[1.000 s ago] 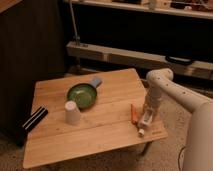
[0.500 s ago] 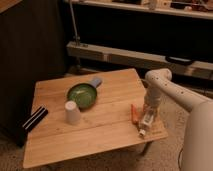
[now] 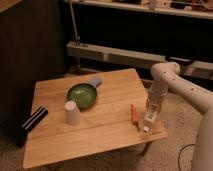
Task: Place the bottle in the ceramic bowl
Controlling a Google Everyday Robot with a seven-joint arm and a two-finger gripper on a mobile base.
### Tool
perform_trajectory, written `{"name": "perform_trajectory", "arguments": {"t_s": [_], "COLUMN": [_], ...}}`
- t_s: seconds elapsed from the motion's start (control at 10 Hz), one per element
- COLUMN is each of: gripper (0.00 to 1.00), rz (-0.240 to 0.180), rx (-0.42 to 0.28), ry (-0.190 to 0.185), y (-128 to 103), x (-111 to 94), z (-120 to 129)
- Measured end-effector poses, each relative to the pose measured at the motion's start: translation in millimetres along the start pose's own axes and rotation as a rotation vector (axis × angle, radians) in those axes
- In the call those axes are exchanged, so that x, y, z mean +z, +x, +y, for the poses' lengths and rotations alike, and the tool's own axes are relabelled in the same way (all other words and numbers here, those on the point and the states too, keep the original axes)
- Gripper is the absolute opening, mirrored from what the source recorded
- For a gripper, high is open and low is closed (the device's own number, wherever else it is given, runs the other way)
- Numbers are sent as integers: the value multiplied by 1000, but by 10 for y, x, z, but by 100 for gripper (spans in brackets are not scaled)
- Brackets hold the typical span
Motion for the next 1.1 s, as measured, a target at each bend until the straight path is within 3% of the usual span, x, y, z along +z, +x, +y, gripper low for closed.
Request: {"name": "perform_trajectory", "arguments": {"t_s": [0.3,0.5,1.1], "gripper": [0,0,0], "rz": [53,78,134], "rx": [-60,-110,-389], "ry": [45,66,150], "y": [-31,-4,-147], "x": [-316,-459,-1072], "z": [-89,-324,-1888]}}
